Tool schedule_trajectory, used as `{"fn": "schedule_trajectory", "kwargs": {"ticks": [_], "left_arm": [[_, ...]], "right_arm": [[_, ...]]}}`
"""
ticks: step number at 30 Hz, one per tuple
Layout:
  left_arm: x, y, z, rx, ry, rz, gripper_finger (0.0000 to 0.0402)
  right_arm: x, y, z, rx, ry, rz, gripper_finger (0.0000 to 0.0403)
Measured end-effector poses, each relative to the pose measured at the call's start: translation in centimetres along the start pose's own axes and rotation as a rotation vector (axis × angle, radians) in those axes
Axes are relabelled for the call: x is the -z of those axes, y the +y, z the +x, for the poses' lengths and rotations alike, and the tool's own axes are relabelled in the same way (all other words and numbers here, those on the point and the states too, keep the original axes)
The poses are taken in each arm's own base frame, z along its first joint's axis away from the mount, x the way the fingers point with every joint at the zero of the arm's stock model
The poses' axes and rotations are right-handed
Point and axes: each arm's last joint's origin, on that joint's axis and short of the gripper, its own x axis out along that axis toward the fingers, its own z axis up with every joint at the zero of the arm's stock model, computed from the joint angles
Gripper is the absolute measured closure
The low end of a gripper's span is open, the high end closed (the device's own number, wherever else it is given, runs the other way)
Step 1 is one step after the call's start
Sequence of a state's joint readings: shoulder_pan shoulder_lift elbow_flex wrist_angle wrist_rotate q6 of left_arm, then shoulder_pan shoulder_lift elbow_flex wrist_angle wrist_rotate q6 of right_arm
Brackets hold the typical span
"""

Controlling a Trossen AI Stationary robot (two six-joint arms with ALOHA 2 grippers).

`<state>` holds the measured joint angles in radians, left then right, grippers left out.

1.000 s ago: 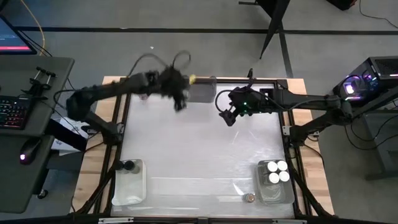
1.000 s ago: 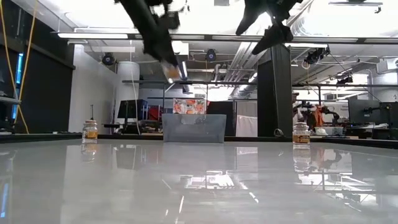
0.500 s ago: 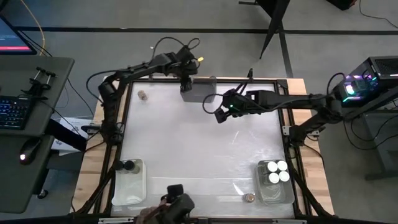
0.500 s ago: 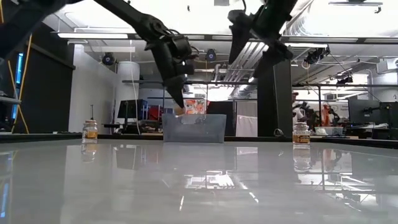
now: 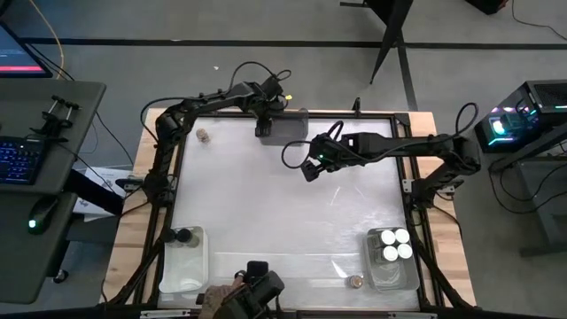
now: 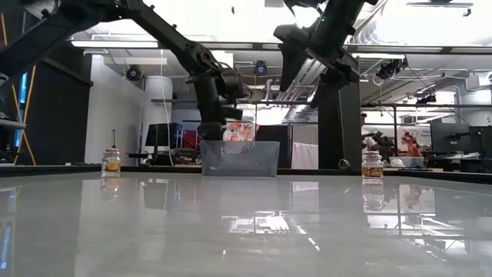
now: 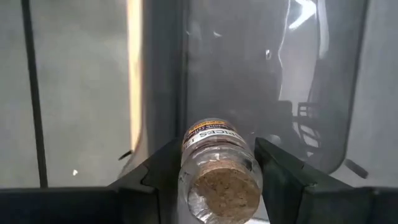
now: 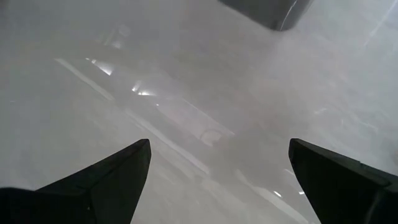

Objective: Sort spices by type
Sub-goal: Put the bottom left brown seasoning bottle into the black bin, then put the left brown seasoning bottle into the black bin

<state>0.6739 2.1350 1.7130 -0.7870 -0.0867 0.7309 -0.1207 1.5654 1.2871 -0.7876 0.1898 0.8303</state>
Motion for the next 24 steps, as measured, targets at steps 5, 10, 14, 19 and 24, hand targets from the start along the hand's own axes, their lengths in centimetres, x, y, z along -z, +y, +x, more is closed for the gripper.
{"fn": "schedule_trajectory", "kwargs": {"ticks": [5,10,14,19,24], "left_arm": [[0.1,-0.2,1.3,0.014,0.026,-0.01,0.0242],[0.0,-0.1,1.2,0.006,0.011,-0.047,0.0233],[-0.1,0.0,0.9,-0.006,-0.001,-0.049,0.0214],[-0.2,0.0,0.7,-0.012,-0.006,-0.055,0.0182],[-0.3,0.1,-0.3,-0.048,-0.002,-0.052,0.0156]], "right_arm": [[0.0,0.0,0.0,-0.001,-0.002,0.0,0.0025],[0.0,0.0,0.0,-0.002,-0.002,0.0,0.0025],[0.0,0.0,0.0,-0.002,-0.003,0.0,0.0025],[0.0,0.0,0.0,-0.004,-0.005,0.0,0.0025],[0.0,0.0,0.0,-0.004,-0.005,0.0,0.0025]]}}
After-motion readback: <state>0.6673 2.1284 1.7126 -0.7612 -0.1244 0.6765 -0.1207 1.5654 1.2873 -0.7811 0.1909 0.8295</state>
